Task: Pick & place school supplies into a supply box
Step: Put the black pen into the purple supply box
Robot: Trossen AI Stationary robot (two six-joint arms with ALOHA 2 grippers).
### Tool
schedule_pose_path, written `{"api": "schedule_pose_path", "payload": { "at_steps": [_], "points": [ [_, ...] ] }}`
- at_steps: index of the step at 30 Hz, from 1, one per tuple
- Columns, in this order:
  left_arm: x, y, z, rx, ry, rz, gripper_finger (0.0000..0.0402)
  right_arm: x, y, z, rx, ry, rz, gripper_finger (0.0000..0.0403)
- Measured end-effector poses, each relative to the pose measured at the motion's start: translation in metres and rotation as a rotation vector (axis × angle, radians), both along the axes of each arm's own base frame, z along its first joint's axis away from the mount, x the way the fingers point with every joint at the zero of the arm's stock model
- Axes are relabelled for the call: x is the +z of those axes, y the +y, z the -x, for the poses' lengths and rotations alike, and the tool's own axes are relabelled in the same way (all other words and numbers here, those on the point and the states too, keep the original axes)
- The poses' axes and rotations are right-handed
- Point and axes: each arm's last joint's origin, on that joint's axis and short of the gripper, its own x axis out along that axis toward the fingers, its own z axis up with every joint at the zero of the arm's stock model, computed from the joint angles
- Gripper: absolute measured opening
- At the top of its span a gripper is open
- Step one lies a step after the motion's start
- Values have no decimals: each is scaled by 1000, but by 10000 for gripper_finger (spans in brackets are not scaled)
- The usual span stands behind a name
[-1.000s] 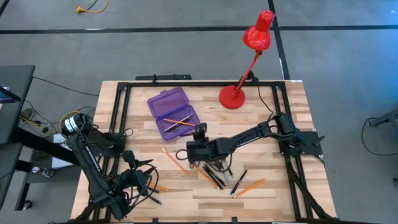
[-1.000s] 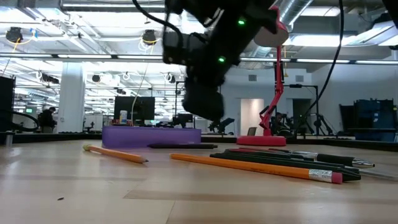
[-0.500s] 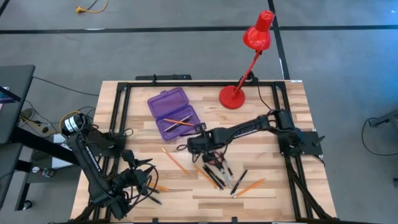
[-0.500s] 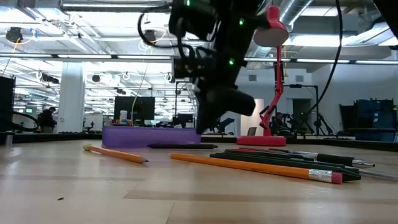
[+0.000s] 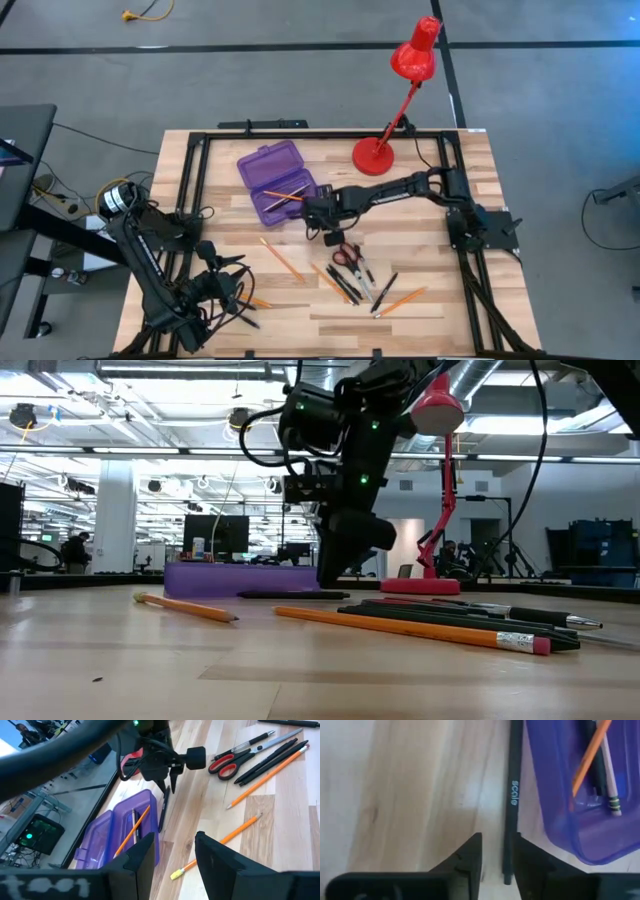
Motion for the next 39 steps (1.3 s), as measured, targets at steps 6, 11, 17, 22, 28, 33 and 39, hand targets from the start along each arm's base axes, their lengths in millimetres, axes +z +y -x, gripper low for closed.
{"api": "schedule_pose_path", "payload": {
  "at_steps": [6, 11, 17, 22, 28, 33, 39],
  "points": [
    [0, 0, 0, 0, 0, 0, 129, 0, -12, 0, -28, 1, -2, 114],
    [0, 0, 0, 1, -1, 1, 130, 0, -17, 1, -39, 8, -3, 113],
    [0, 0, 0, 4, -4, 6, 130, -1, -22, 2, -49, 13, -40, 113],
    [0, 0, 0, 4, -5, 7, 130, -2, -29, 4, -72, 23, -83, 113],
    [0, 0, 0, 5, -6, 9, 130, -2, -36, 5, -90, 20, -115, 113],
    [0, 0, 0, 4, -6, 10, 130, -2, -35, 4, -80, 17, -138, 113],
    [0, 0, 0, 5, -7, 11, 130, -2, -38, 5, -82, 16, -158, 113]
  ]
}}
